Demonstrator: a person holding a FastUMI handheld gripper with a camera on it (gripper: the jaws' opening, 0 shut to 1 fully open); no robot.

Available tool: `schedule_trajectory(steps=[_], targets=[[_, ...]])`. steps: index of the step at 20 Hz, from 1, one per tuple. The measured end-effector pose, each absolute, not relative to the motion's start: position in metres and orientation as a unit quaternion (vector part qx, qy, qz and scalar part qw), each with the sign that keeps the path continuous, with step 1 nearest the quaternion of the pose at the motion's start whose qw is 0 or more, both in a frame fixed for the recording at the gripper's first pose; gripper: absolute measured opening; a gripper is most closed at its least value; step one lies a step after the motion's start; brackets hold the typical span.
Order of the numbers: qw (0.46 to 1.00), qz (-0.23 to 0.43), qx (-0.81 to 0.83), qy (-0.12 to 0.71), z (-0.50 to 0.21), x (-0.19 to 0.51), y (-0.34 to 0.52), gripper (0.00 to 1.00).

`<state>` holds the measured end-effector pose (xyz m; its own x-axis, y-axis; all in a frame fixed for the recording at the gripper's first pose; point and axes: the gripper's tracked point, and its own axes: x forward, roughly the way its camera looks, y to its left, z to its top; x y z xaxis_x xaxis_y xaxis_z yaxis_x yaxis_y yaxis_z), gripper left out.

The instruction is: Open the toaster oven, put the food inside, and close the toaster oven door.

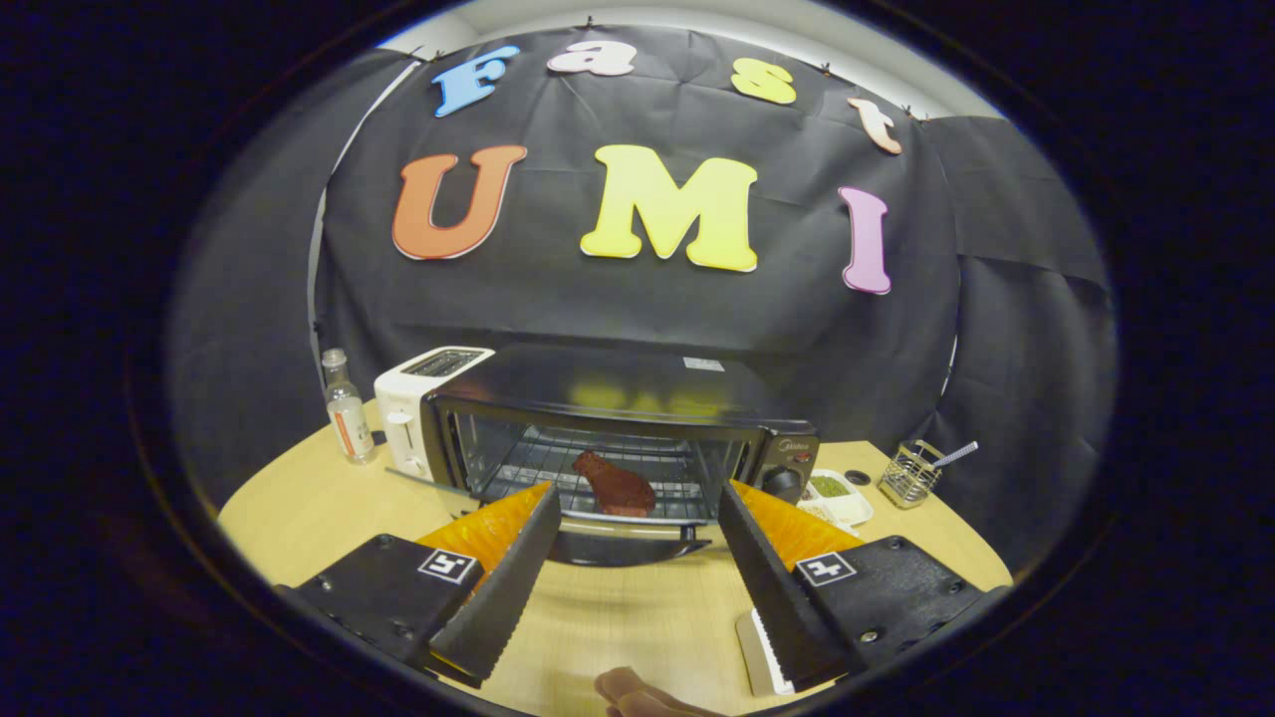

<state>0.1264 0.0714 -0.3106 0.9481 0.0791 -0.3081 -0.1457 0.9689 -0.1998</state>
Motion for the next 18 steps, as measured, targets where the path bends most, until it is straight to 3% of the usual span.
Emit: schedule_trajectory(steps=[6, 18], targets=[[0.983, 0.050, -0.098, 0.150, -0.287, 0.135, 0.075, 1.00], [0.972, 0.070, -0.086, 0.208, -0.338, 0.092, 0.078, 1.00]])
